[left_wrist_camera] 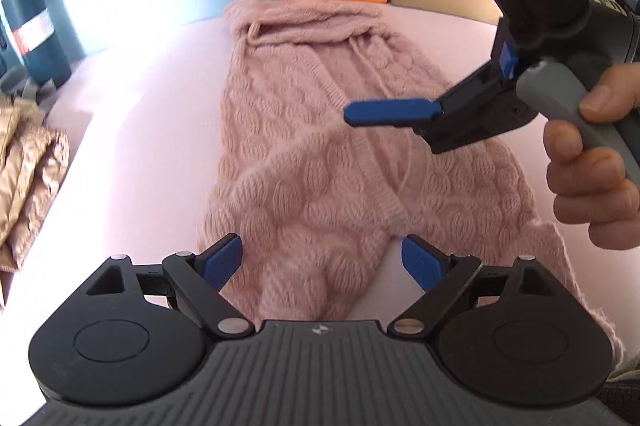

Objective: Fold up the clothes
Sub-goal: 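Pinch the hem end with the left gripper and pull it straight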

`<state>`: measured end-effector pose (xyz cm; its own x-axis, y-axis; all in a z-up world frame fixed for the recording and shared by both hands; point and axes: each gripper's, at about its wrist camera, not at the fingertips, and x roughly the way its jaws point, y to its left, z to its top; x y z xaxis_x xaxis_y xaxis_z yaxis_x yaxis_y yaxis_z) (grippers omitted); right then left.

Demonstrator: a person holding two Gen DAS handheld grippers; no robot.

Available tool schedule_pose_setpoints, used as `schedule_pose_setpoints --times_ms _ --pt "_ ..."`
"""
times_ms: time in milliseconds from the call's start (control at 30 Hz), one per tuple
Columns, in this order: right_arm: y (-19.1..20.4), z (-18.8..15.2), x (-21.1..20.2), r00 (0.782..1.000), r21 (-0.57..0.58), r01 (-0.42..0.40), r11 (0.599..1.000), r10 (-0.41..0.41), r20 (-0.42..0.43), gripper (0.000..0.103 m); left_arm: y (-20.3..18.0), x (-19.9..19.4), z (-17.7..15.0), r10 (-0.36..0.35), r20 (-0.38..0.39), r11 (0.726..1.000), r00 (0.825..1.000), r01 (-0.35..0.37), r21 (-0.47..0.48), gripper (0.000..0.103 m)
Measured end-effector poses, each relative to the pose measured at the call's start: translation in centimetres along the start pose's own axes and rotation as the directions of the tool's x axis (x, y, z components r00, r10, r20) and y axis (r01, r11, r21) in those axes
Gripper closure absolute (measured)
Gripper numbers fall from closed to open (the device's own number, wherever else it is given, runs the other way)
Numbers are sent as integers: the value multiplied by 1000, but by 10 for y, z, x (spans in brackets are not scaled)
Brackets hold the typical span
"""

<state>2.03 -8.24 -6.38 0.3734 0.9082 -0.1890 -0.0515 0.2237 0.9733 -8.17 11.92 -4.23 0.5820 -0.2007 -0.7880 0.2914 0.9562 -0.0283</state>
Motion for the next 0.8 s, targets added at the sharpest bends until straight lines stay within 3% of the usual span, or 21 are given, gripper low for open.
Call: schedule_pose_setpoints --times_ms 100,200,233,367,433,567,633,733,800 --pt "-1 -4 31 997 11 -9 1000 10 -78 2 -1 -3 -13 -7 -32 1000 999 7 -6 17" --pt "-8 -11 47 988 -19 105 994 -107 -114 6 -6 -10 -21 -4 -15 1000 1000 4 28 17" --pt "-4 -12 49 987 -37 106 994 -110 -119 3 -6 -12 -24 5 -5 999 1000 -5 33 17" --pt "16 -20 21 994 -124 59 990 -69 -81 3 16 -29 -29 55 45 997 997 -52 -54 17" --pt "26 -27 -7 993 -216 102 971 -113 -39 2 32 -39 -33 82 56 991 995 -75 -109 17" --pt "43 -43 -61 978 -385 204 900 -203 44 0 57 -58 -51 87 50 977 995 -75 -200 17" --pt "45 -59 -91 957 -473 277 837 -282 63 0 61 -72 -63 68 40 973 997 -57 -224 17" --pt "43 -84 -120 920 -570 354 741 -386 71 0 55 -84 -79 -8 15 979 1000 10 -202 17" --pt "40 -100 -135 914 -600 347 721 -403 45 0 45 -86 -86 -53 -12 985 999 50 -163 17"
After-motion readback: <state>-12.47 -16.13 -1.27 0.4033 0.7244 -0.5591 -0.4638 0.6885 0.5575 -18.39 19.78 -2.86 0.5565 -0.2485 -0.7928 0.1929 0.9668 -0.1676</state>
